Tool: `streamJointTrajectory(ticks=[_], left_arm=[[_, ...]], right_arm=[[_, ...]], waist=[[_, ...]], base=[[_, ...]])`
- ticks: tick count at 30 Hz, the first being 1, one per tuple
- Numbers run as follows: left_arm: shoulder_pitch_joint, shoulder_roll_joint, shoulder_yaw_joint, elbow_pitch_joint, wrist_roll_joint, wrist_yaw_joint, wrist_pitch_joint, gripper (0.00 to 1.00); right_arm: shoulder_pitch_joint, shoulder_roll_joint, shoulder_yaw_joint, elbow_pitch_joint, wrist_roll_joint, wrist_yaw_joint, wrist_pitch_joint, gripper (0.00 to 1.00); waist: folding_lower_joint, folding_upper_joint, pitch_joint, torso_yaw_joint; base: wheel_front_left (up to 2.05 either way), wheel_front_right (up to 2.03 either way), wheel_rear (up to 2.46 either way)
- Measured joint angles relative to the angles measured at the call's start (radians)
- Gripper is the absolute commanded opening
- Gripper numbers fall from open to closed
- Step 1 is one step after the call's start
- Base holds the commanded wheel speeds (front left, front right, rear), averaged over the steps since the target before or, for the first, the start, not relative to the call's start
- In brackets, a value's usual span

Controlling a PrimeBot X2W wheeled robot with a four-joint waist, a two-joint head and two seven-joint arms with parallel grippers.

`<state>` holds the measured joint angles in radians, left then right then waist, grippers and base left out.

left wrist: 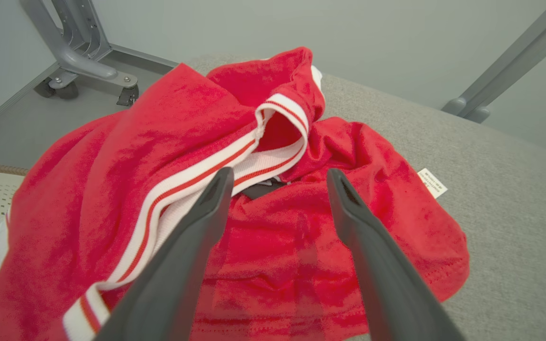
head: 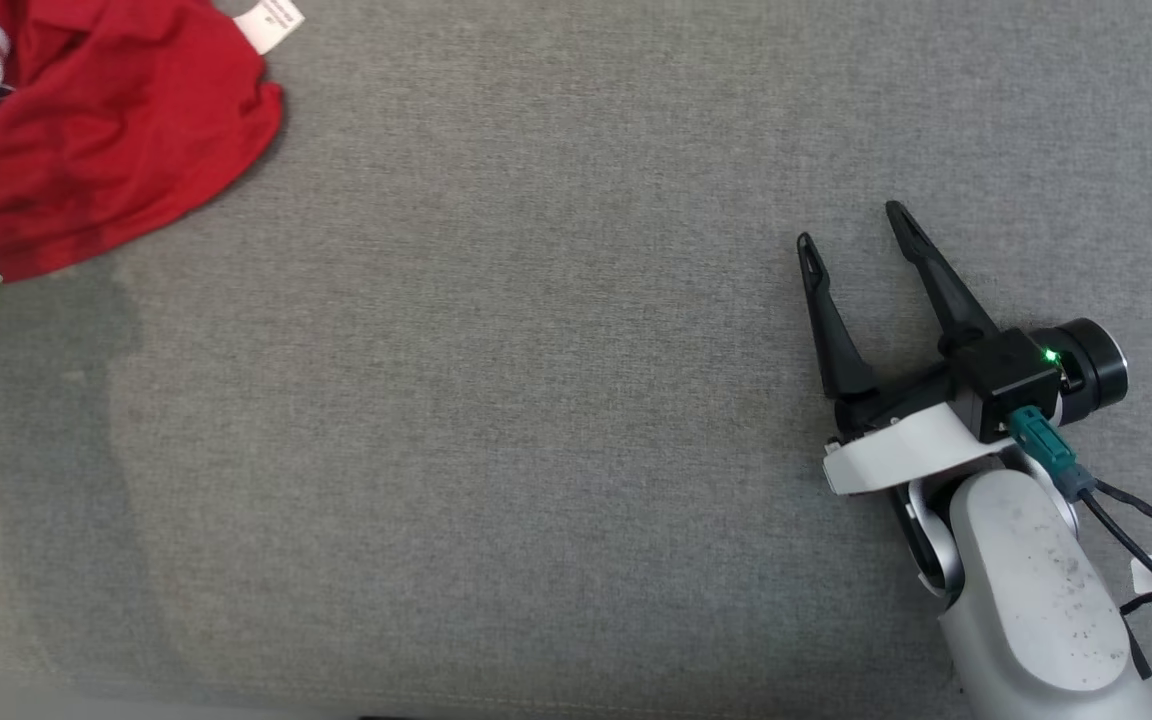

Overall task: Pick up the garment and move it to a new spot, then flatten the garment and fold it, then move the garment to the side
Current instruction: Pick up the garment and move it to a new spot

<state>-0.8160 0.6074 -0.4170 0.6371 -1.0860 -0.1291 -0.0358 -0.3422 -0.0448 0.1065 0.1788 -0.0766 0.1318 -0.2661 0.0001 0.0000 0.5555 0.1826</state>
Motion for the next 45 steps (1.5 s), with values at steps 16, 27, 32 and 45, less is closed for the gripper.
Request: streamJointTrajectory(ticks=[16, 27, 32, 45], left_arm=[[-0.138, 0.023, -0.084, 0.304, -0.057, 0.001, 0.113, 0.00], [-0.037, 0.083, -0.186, 0.059, -0.073, 0.000, 0.005, 0.00], [0.017, 0.110, -0.243, -0.146, -0.061, 0.000, -0.001, 0.00], [0.157, 0.148, -0.315, -0.767, -0.139, 0.053, 0.124, 0.00]], right_arm=[[-0.013, 0.008, -0.002, -0.024, 0.014, 0.001, -0.009, 1.00], [0.102, -0.004, -0.014, 0.050, 0.090, 0.000, 0.000, 1.00], [0.170, -0.004, -0.008, 0.069, 0.134, 0.000, 0.001, 1.00], [0.282, -0.004, -0.011, 0.075, 0.216, 0.000, 0.002, 1.00]], waist=[[-0.0001, 0.0000, 0.076, -0.116], [-0.0001, 0.0000, -0.070, -0.101], [-0.0001, 0.0001, -0.164, -0.094], [-0.0001, 0.0001, -0.377, -0.148]], base=[[0.00, 0.00, 0.00], [0.00, 0.00, 0.00], [0.00, 0.00, 0.00], [0.00, 0.00, 0.00]])
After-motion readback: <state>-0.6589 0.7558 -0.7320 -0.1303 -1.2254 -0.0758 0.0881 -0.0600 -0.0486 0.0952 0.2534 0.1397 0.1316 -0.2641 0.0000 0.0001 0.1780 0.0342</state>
